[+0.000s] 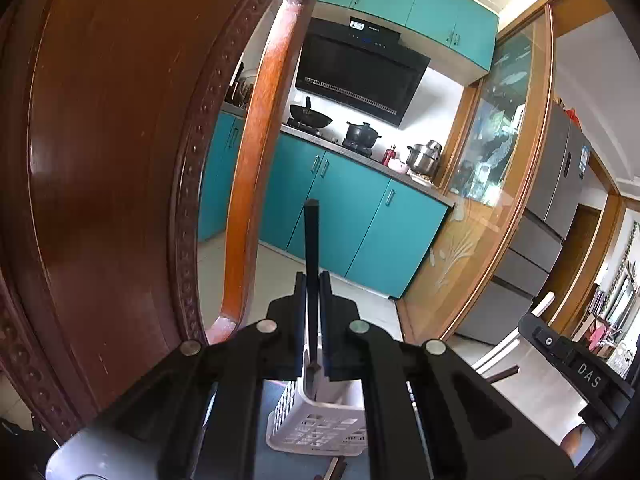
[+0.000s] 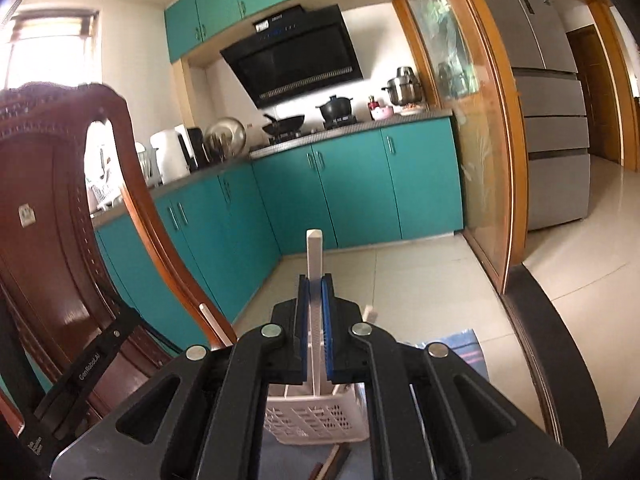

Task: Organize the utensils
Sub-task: 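Lift both held chopsticks and lower them into the white holder, then open both tools to release the chopsticks into the holder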

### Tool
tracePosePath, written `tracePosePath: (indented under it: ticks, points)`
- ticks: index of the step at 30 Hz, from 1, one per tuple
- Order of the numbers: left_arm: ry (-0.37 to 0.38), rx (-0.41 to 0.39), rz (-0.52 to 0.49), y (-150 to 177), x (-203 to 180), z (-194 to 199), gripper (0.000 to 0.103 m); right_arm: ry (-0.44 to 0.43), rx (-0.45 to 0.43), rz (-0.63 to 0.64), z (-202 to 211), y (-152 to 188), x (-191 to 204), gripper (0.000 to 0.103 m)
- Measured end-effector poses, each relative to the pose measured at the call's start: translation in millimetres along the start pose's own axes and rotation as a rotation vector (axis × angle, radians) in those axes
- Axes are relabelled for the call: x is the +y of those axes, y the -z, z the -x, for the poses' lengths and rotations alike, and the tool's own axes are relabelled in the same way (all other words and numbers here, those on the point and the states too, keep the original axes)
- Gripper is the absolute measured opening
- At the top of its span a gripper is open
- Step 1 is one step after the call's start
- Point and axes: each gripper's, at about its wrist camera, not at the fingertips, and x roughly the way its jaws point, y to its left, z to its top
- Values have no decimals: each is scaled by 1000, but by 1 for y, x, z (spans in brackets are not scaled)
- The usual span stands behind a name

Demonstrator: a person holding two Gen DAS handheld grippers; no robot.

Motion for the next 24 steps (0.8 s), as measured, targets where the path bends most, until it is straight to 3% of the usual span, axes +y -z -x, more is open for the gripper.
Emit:
tracePosePath:
  ticks: [5, 8, 12, 16, 19, 23, 24]
  points:
    - [2, 19, -19, 5, 0, 0, 7, 4, -7, 6, 12, 1, -4, 12]
    - [11, 29, -32, 8, 2, 3, 7, 3, -26, 8, 27, 2, -6, 21]
    - [16, 35, -55, 13, 7, 15, 14, -15, -46, 26, 49, 4, -11, 24]
    - [14, 145, -125, 30, 5, 11, 23, -68, -37, 26, 63, 26, -20, 24]
    - [-4, 260, -199, 50, 3, 0, 35, -50, 116, 38, 40, 65, -29, 25]
    - [-45, 401, -221, 78, 9, -15, 47, -24, 525, -2, -36, 130, -36, 25]
    - [-56, 424, -217, 83, 11, -18, 48, -19, 582, -6, -50, 144, -35, 25]
